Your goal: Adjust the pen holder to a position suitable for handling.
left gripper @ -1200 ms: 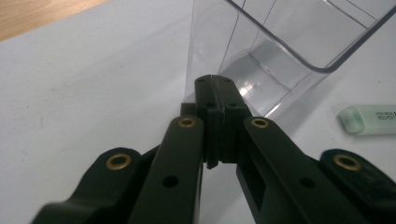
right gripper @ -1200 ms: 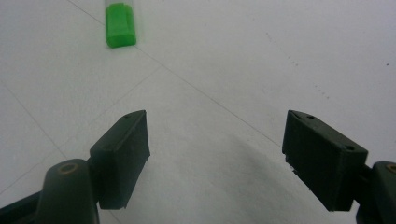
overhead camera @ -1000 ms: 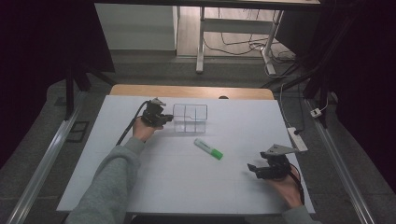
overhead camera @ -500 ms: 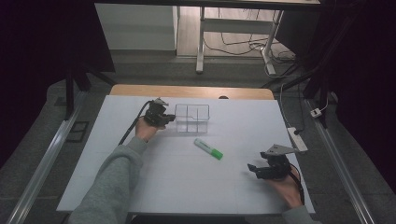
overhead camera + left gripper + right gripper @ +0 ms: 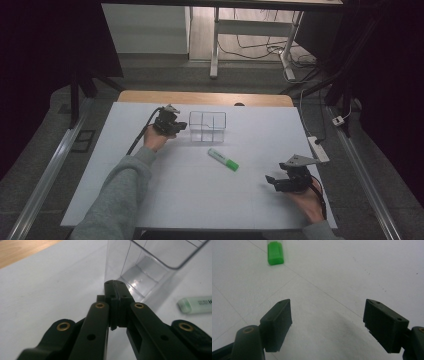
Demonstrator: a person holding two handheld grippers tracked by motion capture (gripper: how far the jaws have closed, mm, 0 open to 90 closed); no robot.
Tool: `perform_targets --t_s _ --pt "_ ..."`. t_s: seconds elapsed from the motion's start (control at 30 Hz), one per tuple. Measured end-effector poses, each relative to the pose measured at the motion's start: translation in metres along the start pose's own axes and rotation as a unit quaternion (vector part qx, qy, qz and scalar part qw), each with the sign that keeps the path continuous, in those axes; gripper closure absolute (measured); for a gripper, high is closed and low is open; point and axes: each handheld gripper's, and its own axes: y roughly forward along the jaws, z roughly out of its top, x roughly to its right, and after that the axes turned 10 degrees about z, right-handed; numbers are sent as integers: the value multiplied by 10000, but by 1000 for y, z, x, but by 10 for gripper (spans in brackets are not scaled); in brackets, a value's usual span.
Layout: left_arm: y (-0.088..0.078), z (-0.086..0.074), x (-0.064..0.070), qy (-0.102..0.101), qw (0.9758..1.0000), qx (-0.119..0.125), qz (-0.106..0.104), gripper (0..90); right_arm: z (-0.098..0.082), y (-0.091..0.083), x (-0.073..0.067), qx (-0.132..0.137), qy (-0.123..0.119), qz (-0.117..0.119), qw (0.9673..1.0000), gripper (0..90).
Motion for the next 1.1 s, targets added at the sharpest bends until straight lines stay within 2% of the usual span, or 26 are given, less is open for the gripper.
perform_targets --t_s 0.03,0.17,0.2,0.23,0.33,0.37,0.4,0.5,0.57,0.6,0.73,0.77,0.93,1.03,1.1 --pt "-5 -3 -1 -40 10000 27 0 886 0 0 0 19 11 2 10000 224" --pt "-28 -18 -3 30 9999 134 95 885 0 0 0 39 22 -6 10000 224" --pt "-28 -18 -3 30 9999 134 95 885 0 0 0 64 31 -8 10000 225" --pt "-40 -25 -3 57 9997 181 129 885 0 -1 0 62 17 -7 10000 225" --pt "-57 -37 -2 33 9995 272 126 882 1 -1 0 58 6 -27 10000 225" --pt "-57 -37 -2 33 9995 272 126 869 1 -1 0 62 4 -39 10000 226" --pt "-66 -45 -1 40 9994 323 113 850 1 -1 0 65 3 -38 10000 226" --pt "-78 -55 2 24 9992 392 38 748 1 -1 -1 55 -7 -26 10000 226" --pt "-81 -59 4 21 9992 409 39 649 1 -1 -1 23 -19 -60 10000 226" --pt "-88 -66 8 49 9991 425 42 606 1 -1 -1 13 -36 -36 10000 226" --pt "-94 -76 13 76 9994 347 21 483 1 -1 0 22 -33 -39 10000 226" --pt "-99 -83 17 100 9994 326 30 464 1 -1 0 16 -52 -34 10000 226" --pt "-108 -98 22 149 9995 265 10 417 1 -2 -1 36 -70 -25 10000 226" --pt "-114 -108 24 123 9997 229 15 392 1 -2 -1 77 -88 -77 9999 226" --pt "-116 -113 25 105 9997 213 14 384 2 -3 -1 99 -114 -22 9999 226"
